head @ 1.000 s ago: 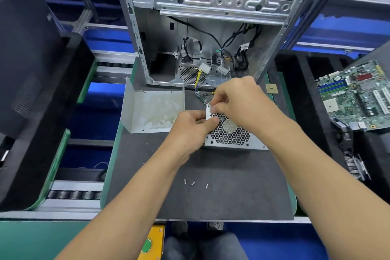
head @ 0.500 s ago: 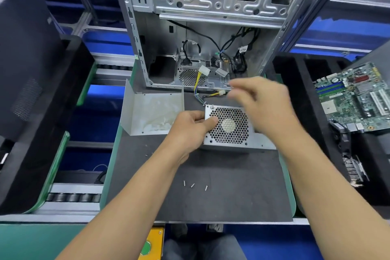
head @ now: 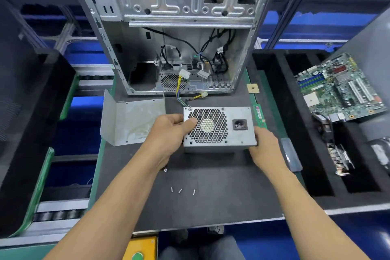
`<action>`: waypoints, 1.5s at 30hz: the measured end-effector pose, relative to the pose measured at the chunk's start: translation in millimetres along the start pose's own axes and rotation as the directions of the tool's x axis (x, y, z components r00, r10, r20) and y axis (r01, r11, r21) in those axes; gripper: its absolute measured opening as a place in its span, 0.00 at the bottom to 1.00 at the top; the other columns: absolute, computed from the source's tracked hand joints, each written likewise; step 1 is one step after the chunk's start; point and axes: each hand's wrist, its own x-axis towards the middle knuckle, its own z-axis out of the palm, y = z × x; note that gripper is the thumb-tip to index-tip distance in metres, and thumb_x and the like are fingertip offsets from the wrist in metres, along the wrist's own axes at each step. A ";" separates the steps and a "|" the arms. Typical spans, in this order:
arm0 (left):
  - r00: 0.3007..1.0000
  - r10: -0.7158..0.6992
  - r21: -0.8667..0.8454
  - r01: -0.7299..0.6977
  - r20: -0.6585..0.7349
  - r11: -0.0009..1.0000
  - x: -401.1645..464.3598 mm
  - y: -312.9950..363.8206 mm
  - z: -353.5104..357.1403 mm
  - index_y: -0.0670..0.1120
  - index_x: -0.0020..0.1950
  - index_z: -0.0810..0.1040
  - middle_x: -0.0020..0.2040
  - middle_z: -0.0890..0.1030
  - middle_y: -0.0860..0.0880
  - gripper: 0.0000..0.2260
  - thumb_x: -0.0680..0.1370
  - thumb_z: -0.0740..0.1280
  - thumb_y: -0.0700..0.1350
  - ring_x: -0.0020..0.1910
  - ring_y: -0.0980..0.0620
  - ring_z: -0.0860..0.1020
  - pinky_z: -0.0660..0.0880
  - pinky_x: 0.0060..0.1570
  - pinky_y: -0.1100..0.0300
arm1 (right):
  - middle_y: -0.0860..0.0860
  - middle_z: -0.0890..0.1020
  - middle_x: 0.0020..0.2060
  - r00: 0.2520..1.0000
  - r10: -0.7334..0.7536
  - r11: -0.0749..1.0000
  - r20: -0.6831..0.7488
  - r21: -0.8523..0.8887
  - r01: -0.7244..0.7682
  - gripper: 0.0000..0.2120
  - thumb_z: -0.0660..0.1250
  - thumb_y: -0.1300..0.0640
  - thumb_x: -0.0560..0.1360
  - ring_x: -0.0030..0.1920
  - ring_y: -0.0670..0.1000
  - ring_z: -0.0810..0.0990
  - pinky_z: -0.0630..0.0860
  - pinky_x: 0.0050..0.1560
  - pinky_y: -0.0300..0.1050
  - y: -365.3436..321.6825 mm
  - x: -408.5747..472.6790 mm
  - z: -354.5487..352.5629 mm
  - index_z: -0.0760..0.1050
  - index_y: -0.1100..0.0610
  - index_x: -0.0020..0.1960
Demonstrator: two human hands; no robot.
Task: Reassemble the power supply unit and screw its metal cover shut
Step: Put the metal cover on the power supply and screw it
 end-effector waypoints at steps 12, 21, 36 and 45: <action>1.000 -0.002 -0.040 0.002 0.004 0.999 0.4 -0.6 0.8 0.37 0.59 0.81 0.51 0.86 0.42 0.09 0.80 0.68 0.39 0.53 0.44 0.84 0.77 0.63 0.46 | 0.50 0.82 0.32 0.849 0.079 0.565 -0.523 0.725 0.394 0.15 0.55 0.39 0.81 0.28 0.52 0.79 0.75 0.28 0.42 -109.5 7.4 -107.9 0.68 0.49 0.45; 1.000 0.008 -0.062 -0.006 0.024 0.998 0.5 -0.2 0.3 0.37 0.59 0.81 0.50 0.86 0.41 0.09 0.80 0.67 0.38 0.53 0.42 0.84 0.77 0.62 0.45 | 0.58 0.81 0.31 0.938 -0.136 0.582 -0.319 0.740 0.336 0.11 0.63 0.52 0.81 0.28 0.57 0.82 0.77 0.26 0.44 -174.1 12.3 -67.6 0.64 0.52 0.44; 0.999 0.009 -0.106 -0.004 0.047 0.994 5.3 -5.3 -1.2 0.39 0.56 0.82 0.47 0.87 0.43 0.07 0.80 0.68 0.38 0.48 0.46 0.85 0.80 0.58 0.48 | 0.57 0.81 0.32 0.926 -0.198 0.647 -0.321 0.667 0.369 0.11 0.62 0.52 0.82 0.27 0.54 0.82 0.76 0.25 0.42 -177.3 13.5 -58.5 0.63 0.53 0.45; 0.999 0.020 -0.111 -0.015 0.045 0.994 7.0 -6.8 -1.3 0.37 0.57 0.82 0.48 0.86 0.43 0.08 0.80 0.68 0.38 0.45 0.48 0.85 0.81 0.51 0.54 | 0.52 0.81 0.31 0.867 -0.395 0.784 -0.304 0.380 0.491 0.15 0.70 0.49 0.77 0.34 0.48 0.83 0.79 0.35 0.48 -193.4 6.3 -71.6 0.70 0.59 0.43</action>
